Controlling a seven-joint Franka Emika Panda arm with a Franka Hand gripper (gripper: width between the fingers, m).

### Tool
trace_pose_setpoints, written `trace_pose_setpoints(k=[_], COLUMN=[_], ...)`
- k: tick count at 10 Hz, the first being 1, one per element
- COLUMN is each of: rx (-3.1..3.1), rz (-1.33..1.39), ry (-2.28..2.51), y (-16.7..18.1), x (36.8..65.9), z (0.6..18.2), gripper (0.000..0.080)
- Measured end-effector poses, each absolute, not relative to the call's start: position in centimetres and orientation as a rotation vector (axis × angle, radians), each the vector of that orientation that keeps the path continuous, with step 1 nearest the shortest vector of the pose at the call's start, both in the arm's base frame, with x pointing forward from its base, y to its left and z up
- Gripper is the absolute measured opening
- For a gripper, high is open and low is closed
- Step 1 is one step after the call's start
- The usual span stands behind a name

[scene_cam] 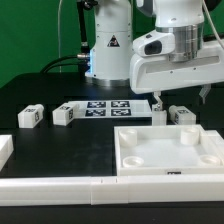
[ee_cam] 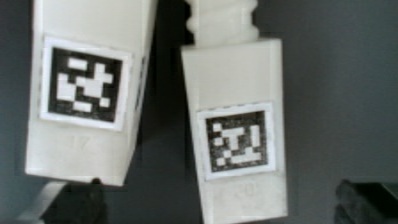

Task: Assemble one leg

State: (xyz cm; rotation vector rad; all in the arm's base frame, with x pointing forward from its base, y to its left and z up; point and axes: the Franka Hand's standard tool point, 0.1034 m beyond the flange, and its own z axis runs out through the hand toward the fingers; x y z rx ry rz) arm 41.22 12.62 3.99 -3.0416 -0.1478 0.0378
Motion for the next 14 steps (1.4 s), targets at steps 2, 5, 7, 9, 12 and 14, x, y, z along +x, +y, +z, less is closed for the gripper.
trace_pose_setpoints(k=[2, 5, 7, 9, 12, 14], rx=[-3.039, -2.985, -2.899, -2.785, -2.740, -2.741], rz=[0.296, 0.655, 0.949, 1.235, 1.314, 1.310], ry=[-0.158, -0.173, -0.177, -0.190, -0.206, -0.210], y=[12.5, 13.2, 13.5, 13.8, 14.5, 14.7], x=[40.1, 39.6, 39.7, 39.1, 40.0, 40.0], z=[4.0, 3.9, 3.6, 3.6, 3.2, 3.1], gripper=[0.0649, 0.0649, 0.0649, 0.0649, 0.0649, 0.0649])
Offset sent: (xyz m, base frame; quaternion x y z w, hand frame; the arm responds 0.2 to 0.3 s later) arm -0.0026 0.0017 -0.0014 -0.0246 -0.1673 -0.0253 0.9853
